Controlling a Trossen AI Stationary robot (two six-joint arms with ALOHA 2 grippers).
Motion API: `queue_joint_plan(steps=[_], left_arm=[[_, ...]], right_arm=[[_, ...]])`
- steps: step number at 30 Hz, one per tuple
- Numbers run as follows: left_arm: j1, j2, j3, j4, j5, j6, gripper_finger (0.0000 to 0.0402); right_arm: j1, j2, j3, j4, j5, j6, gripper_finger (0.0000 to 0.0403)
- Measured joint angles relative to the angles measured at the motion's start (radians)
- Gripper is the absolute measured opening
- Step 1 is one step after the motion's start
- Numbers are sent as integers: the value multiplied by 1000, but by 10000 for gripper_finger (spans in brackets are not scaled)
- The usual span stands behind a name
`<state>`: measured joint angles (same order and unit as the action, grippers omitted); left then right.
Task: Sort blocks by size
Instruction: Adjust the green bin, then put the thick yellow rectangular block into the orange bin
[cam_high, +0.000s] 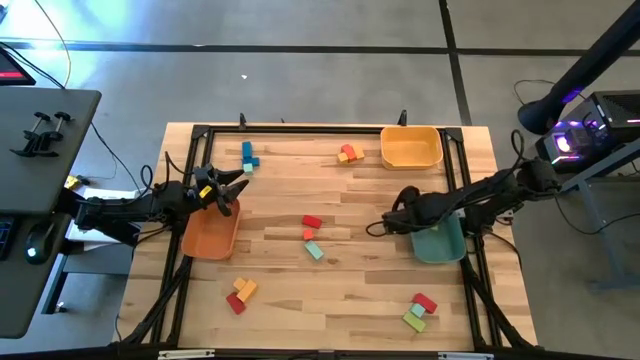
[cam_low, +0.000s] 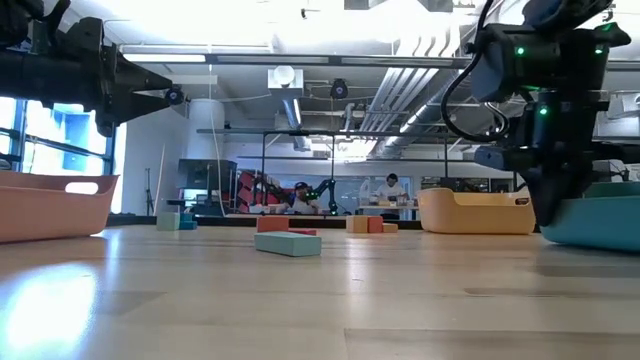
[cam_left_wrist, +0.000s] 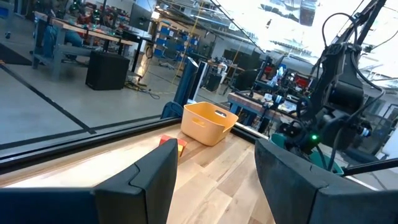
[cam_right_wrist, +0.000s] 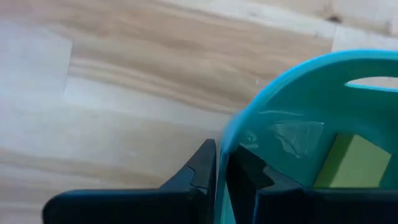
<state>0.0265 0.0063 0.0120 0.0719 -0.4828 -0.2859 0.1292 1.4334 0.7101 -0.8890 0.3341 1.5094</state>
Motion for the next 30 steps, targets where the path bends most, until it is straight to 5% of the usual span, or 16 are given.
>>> queue_joint_plan(steps=[9,18,30], left_arm=[[0,0,0,0,0,0,200],[0,0,0,0,0,0,200],[0,0,0,0,-113,43,200]], right_arm=[[-18,0,0,0,17,-16,40],[-18,-20,2,-23,28,-83,138],[-18,-267,3,-29,46,-183,174]])
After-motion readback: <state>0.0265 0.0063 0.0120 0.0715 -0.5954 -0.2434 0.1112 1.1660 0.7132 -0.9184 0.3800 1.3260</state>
